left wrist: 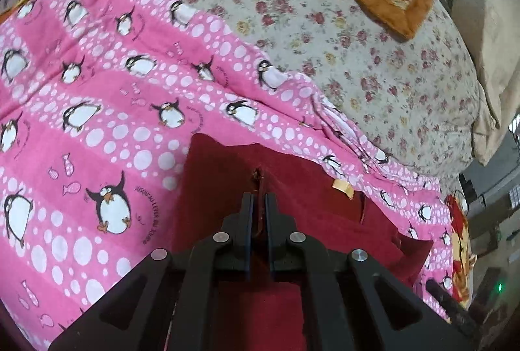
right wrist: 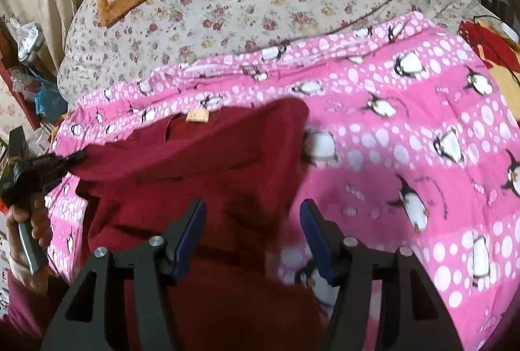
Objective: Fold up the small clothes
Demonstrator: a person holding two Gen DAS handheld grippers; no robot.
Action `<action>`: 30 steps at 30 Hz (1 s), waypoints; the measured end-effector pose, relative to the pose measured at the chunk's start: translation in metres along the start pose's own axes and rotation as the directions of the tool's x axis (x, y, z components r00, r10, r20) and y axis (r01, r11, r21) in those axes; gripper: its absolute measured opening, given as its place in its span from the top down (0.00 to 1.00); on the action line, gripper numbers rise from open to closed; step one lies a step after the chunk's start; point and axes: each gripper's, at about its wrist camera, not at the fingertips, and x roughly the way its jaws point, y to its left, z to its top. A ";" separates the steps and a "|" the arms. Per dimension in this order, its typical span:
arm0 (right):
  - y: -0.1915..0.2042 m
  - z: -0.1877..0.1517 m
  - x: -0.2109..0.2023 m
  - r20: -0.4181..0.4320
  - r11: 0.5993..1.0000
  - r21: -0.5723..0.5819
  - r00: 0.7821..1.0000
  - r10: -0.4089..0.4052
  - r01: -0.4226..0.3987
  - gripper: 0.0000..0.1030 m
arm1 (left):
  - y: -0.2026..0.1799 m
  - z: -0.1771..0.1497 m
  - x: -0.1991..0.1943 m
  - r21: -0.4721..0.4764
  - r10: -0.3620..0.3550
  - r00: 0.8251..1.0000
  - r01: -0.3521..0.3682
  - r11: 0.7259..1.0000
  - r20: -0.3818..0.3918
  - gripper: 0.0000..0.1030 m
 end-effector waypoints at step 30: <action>-0.015 0.059 0.099 -0.039 0.985 0.006 0.985 -0.171 0.171 0.39 | 0.021 -0.008 -0.028 -0.202 -0.026 0.999 0.034 0.979 0.042 0.86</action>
